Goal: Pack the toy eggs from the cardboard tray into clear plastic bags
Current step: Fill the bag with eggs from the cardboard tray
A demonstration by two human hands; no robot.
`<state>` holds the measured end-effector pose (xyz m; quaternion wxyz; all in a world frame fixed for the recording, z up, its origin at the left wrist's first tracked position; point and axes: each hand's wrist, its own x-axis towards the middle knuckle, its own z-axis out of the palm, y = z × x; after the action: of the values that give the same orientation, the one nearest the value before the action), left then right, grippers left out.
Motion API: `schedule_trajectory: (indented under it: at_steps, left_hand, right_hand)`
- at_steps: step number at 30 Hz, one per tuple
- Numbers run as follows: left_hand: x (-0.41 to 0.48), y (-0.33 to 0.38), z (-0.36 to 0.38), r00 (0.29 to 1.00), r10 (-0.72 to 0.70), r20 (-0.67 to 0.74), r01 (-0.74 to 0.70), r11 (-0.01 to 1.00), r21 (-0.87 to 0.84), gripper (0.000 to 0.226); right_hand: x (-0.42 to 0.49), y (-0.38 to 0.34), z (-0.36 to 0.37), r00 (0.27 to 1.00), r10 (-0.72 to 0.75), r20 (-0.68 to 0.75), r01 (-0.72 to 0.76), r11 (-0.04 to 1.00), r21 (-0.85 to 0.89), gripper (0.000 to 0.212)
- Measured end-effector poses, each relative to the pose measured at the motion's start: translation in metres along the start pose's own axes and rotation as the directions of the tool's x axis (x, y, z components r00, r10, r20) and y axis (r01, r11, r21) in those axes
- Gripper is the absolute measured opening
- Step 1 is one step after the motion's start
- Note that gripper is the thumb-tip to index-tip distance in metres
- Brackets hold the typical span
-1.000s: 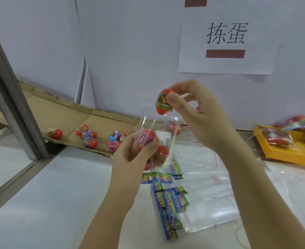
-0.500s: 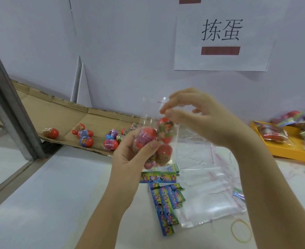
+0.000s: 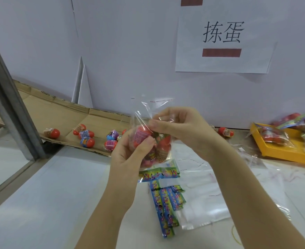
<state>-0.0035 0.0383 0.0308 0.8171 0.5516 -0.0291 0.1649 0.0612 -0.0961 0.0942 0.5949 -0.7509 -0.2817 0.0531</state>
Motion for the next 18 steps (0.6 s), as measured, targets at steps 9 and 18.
schedule_trajectory:
  at_steps: [9,18]
  left_hand:
    - [0.003,0.000,-0.003,0.995,0.011,-0.097,-0.017,0.998,-0.066,0.013]
    - [0.007,-0.001,-0.008,0.997,0.028,-0.068,-0.034,0.996,-0.088,0.015]
  right_hand:
    - [0.001,0.001,0.014,0.988,-0.118,-0.101,0.116,0.993,-0.028,0.025]
    - [0.003,0.009,0.010,0.995,-0.037,-0.096,0.036,0.999,-0.013,0.028]
